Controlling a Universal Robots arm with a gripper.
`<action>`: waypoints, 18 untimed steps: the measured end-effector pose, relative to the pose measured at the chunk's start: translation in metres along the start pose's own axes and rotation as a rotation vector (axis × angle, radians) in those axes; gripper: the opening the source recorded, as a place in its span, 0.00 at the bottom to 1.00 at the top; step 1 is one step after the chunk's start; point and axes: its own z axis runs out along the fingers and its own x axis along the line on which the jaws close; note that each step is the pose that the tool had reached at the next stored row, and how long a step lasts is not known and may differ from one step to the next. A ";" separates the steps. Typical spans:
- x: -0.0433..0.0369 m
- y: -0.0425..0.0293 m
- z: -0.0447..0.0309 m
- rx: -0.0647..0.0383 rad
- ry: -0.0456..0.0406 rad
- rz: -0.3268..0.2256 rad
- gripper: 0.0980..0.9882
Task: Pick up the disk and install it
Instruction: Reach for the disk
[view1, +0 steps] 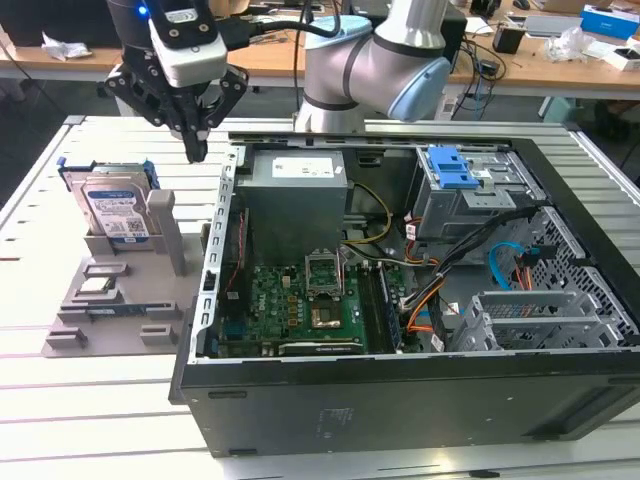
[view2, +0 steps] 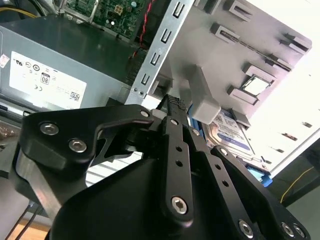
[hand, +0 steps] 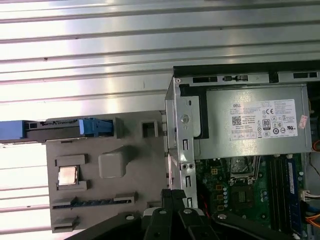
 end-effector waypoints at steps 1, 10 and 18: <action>0.0017 -0.0001 0.0000 0.000 0.0000 0.000 0.01; 0.0229 -0.0017 -0.0006 0.000 0.0000 0.000 0.01; 0.0405 -0.0030 -0.0010 0.000 -0.0001 0.000 0.01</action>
